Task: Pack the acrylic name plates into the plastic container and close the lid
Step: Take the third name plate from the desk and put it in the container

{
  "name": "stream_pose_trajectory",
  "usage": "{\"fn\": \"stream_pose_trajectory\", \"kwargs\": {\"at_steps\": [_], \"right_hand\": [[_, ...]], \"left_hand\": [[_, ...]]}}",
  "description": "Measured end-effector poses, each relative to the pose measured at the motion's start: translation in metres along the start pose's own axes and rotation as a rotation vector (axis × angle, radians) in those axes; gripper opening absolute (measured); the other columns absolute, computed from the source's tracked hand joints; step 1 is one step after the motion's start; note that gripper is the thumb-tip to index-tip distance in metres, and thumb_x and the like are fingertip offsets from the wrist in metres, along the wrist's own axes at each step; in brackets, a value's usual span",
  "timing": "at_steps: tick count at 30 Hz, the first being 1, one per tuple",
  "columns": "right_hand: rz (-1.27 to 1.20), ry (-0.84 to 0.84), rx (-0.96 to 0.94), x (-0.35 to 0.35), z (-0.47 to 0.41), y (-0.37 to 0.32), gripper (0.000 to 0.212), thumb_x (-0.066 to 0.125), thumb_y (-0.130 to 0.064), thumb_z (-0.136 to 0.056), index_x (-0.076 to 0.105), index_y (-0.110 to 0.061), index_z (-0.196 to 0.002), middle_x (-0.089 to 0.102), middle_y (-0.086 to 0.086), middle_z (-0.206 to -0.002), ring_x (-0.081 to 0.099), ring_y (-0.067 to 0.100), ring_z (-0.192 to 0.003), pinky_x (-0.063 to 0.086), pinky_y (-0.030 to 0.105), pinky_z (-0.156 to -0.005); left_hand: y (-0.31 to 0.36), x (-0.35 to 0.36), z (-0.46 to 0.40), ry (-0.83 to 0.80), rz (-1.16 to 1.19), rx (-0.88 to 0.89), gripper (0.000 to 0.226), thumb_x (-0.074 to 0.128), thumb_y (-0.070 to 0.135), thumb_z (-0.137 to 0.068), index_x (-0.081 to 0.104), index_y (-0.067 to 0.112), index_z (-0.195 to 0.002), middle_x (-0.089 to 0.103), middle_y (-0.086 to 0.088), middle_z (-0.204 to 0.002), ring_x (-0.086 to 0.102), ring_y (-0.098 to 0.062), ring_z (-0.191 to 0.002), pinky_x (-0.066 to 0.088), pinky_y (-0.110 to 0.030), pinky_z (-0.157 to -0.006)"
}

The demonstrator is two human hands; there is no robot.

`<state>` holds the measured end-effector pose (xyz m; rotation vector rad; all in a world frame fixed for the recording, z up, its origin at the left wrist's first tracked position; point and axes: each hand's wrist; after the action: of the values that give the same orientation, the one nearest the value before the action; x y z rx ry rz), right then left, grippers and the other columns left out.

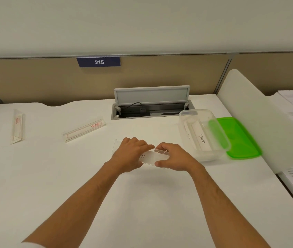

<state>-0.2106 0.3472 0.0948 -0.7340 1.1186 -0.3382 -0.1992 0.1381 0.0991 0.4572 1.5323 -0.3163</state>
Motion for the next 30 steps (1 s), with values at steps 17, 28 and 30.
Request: {"fn": "stream_pose_trajectory", "kwargs": {"at_steps": [17,28,30], "right_hand": [[0.2,0.286,0.093,-0.059,0.024,0.047,0.068,0.073,-0.06,-0.066,0.054,-0.033,-0.126,0.066,-0.009,-0.115,0.057,0.013,-0.088,0.039,0.021,-0.059],[0.171,0.597,0.353,-0.11,0.041,0.099,0.051,0.072,-0.056,-0.067,0.062,-0.023,-0.105,0.071,0.001,-0.098,0.065,0.027,-0.086,0.039,0.028,-0.058],[0.201,0.601,0.396,-0.117,0.04,0.107,0.048,0.072,-0.054,-0.068,0.061,-0.02,-0.1,0.07,0.004,-0.095,0.065,0.029,-0.083,0.039,0.028,-0.057]], "left_hand": [[0.051,0.006,-0.064,0.354,0.222,-0.103,0.078,0.082,0.032,-0.075,0.043,0.031,-0.143,0.043,-0.006,-0.151,0.033,-0.033,-0.142,0.011,-0.055,-0.118],[0.108,0.039,-0.118,0.385,0.759,-0.448,0.051,0.07,0.033,-0.088,0.051,0.02,-0.134,0.048,-0.003,-0.141,0.052,-0.022,-0.123,0.043,-0.033,-0.103],[0.119,0.045,-0.125,0.332,0.856,-0.51,0.053,0.07,0.034,-0.087,0.051,0.021,-0.134,0.048,-0.002,-0.142,0.056,-0.02,-0.119,0.048,-0.028,-0.092]]}}
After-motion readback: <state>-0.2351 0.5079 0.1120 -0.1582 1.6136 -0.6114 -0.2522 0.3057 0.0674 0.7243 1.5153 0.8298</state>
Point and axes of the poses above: each hand's wrist, its own z-axis away from the middle knuckle, its own x-axis out of the palm, y = z × x
